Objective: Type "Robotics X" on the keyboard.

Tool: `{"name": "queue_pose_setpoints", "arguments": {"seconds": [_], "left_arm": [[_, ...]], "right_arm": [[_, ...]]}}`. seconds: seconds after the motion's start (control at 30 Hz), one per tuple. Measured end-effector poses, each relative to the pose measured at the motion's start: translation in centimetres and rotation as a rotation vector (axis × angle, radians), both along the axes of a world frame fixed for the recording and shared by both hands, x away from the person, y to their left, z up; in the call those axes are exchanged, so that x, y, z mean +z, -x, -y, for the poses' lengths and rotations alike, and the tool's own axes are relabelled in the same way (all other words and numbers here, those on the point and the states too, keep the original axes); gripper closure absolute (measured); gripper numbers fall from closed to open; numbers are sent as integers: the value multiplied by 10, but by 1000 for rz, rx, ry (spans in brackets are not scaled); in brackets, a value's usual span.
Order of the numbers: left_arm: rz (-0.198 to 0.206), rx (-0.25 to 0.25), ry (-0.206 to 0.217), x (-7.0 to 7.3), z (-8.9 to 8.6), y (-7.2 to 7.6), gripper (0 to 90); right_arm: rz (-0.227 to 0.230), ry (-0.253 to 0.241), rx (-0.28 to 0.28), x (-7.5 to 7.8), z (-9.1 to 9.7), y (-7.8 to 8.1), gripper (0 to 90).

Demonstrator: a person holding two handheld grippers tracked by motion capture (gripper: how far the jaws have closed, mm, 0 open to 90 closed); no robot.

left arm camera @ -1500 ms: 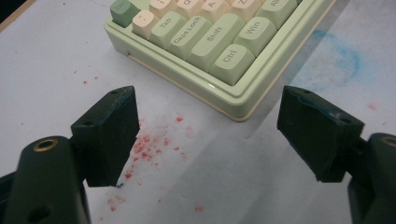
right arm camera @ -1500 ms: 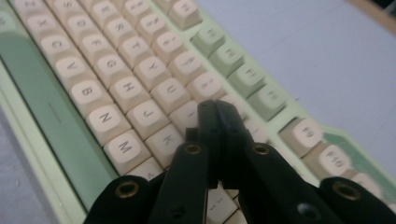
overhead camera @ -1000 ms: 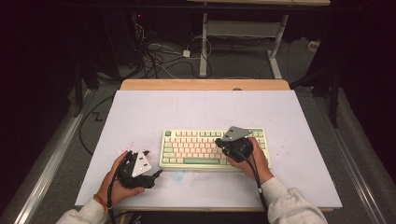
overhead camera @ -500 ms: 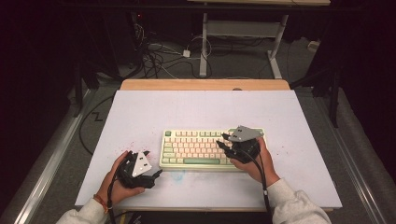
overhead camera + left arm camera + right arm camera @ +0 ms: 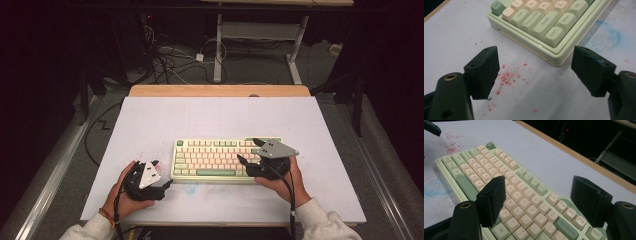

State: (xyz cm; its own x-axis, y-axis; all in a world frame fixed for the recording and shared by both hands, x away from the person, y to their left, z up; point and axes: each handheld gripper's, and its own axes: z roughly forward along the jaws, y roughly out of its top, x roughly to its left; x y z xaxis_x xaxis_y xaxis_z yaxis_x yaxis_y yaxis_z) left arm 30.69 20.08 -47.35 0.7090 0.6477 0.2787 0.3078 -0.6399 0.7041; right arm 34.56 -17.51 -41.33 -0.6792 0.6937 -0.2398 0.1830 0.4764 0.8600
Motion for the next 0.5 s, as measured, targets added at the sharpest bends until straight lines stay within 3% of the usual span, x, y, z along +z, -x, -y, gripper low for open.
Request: {"name": "queue_pose_setpoints", "arguments": {"seconds": [0.2,0.27,0.37,0.5], "left_arm": [[14,1,33,8,-3,2,231],[10,-20,51,12,-4,4,228],[2,-21,35,13,-3,4,238],[-22,-29,55,17,-1,5,296]], "right_arm": [[21,25,-24,-4,12,11,267],[21,20,-27,-7,17,15,268],[15,17,-40,-12,25,21,267],[23,28,-51,-19,34,31,270]]}}
